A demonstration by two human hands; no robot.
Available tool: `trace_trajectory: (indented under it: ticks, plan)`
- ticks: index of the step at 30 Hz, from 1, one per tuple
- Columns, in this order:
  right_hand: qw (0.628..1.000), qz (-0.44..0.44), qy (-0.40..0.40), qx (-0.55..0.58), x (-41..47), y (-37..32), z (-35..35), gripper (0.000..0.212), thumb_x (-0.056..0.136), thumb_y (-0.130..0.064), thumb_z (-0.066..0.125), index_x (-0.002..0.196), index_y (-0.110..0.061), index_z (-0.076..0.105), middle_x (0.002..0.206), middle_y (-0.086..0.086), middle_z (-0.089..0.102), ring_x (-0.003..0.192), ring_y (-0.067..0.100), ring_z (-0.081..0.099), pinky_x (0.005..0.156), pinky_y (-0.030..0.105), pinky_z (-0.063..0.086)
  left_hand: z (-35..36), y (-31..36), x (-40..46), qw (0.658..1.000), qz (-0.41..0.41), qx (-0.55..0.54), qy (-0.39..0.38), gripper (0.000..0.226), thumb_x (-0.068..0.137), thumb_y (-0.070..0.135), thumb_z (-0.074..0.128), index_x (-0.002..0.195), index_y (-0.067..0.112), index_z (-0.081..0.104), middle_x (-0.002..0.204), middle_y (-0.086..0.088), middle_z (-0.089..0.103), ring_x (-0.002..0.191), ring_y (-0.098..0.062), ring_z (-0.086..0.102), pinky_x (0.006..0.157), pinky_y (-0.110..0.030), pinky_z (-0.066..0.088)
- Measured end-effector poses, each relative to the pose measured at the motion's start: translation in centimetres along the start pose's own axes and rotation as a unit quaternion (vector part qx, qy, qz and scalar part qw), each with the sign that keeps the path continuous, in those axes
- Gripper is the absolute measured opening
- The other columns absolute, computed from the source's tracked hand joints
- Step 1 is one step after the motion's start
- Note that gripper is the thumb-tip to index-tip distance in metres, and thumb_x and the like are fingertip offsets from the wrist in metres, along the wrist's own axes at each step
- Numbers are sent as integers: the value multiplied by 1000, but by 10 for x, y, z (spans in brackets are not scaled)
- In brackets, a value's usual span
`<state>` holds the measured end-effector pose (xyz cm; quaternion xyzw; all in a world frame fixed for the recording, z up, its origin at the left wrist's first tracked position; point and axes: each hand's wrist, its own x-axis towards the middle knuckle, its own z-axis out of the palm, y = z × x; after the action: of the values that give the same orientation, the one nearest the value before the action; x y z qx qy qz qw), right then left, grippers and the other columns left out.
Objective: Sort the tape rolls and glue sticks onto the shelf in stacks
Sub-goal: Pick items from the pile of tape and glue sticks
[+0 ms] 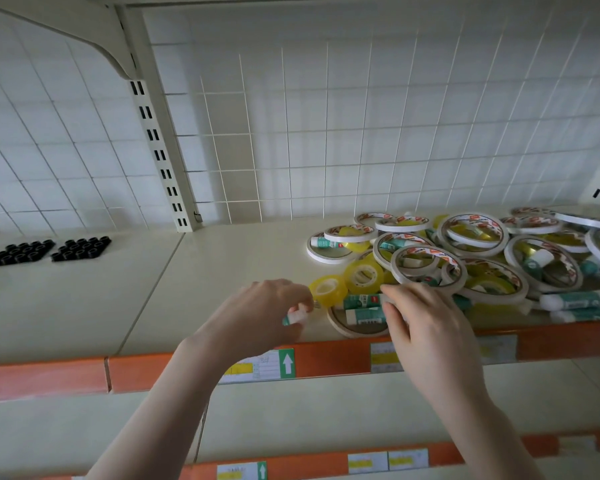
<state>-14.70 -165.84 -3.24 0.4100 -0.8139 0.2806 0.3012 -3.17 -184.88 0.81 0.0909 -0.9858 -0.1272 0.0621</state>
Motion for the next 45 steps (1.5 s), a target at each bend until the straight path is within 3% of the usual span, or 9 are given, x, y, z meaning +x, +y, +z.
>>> trace_trajectory:
  ticks: [6,13,16,19,25,29,34,41,45]
  plan:
    - [997,-23,-69,5,18,-15,12,17,80,-13,68,96,-8,69,86,4,65,75,26,62,60,35,54,-18,-18,-18,990,-53,-58,120,21,81,22,63,102,25,66,88,13,55,77,-6,58,77,-31,49]
    - [985,-56,-163,-23,46,-40,34,36,70,-27,77,100,-9,69,87,7,67,77,29,64,65,38,53,-29,-30,-40,979,-84,-91,161,13,80,22,66,92,26,67,84,14,58,79,-1,56,73,-25,48]
    - [975,-69,-208,-39,53,-47,38,41,82,-37,65,114,-11,63,102,8,64,94,30,61,79,42,51,-30,-32,-47,977,-98,-99,164,13,79,25,68,92,28,66,83,15,61,76,-1,58,73,-25,48]
    - [968,-76,-235,-53,57,-48,38,46,94,-47,41,132,-22,46,125,0,54,117,20,48,98,34,40,-29,-34,-52,970,-113,-122,178,12,78,25,69,90,28,67,81,15,64,74,-3,60,73,-26,50]
    - [955,-82,-280,-59,60,-45,40,44,93,-49,43,127,-23,48,124,-2,53,119,19,44,98,32,39,-26,-32,-59,959,-121,-150,206,12,79,24,71,86,31,66,77,15,66,72,-4,61,69,-21,49]
    - [964,-82,-253,-26,57,-42,41,41,86,-44,56,120,-22,54,116,-4,53,112,17,46,92,28,41,-19,-28,-63,950,-134,-168,229,15,71,32,66,83,39,61,81,20,64,73,-2,62,69,-16,47]
    - [979,-86,-176,47,48,-39,54,49,49,-29,87,91,-10,71,82,2,62,79,27,62,61,31,51,-13,-25,-70,926,-174,-170,289,17,69,27,72,82,34,63,79,27,63,74,0,61,70,-5,41]
    - [977,-110,-144,111,45,-74,59,49,52,-22,86,95,-6,71,85,5,61,79,28,61,67,33,53,-24,-39,-88,903,-198,-160,345,18,64,25,72,79,32,64,76,24,64,71,1,61,68,-2,39]
    - [976,-100,-146,130,45,-112,67,50,50,-24,88,95,-9,71,85,3,62,78,27,62,64,32,54,-41,-65,-111,898,-201,-145,364,33,67,8,81,79,34,64,80,23,64,72,-2,62,68,-4,41]
